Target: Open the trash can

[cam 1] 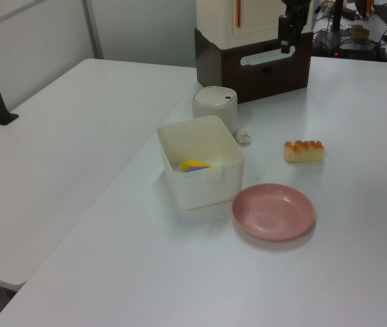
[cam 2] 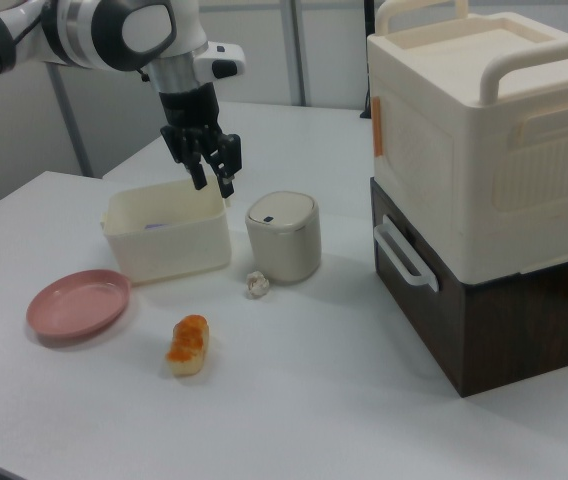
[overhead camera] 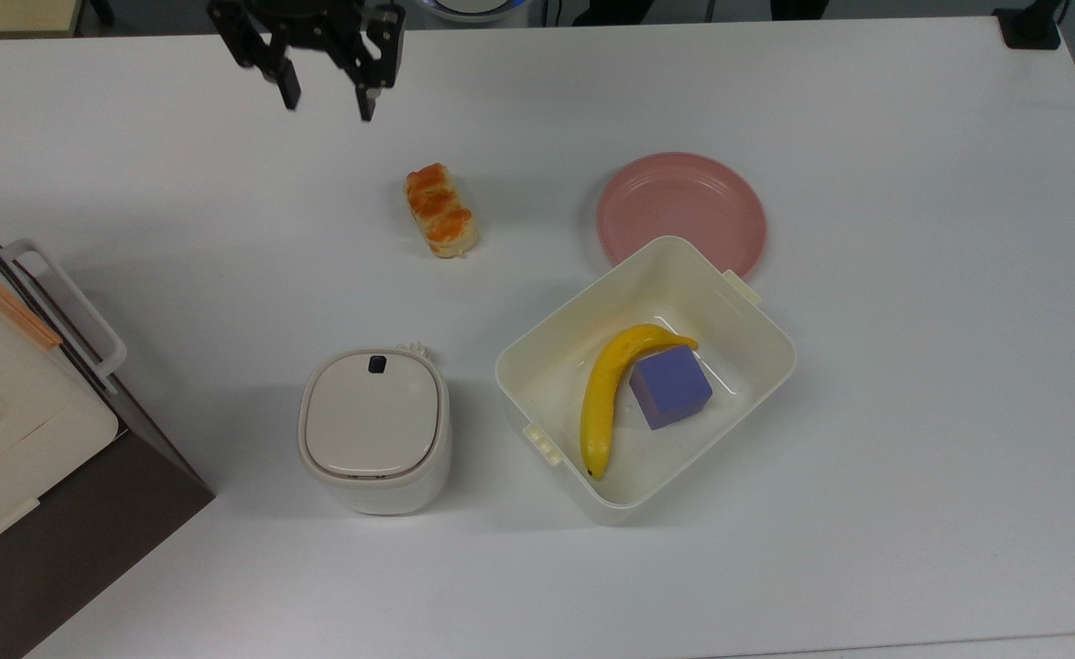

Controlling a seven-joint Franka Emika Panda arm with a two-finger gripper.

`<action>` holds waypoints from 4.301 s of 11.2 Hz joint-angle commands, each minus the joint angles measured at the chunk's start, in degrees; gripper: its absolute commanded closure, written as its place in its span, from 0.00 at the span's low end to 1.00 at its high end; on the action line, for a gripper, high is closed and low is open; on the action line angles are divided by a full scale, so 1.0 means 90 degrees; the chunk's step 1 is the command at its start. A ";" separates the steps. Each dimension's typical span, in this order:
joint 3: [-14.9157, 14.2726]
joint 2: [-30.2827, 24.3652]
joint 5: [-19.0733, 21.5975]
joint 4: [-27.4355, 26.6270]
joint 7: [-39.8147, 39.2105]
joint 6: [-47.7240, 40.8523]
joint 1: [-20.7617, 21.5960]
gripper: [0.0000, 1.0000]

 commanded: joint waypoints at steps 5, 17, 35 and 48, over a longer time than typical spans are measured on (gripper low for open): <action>0.0208 0.1697 -0.0888 0.1292 -0.0062 0.0498 0.0266 1.00; 0.0472 0.2744 -0.2880 0.1528 0.2769 0.2001 0.0559 1.00; 0.0706 0.2988 -0.3858 0.1264 0.3464 0.2158 0.0579 1.00; 0.0892 0.2949 -0.3272 0.1479 0.3259 0.2148 0.0374 1.00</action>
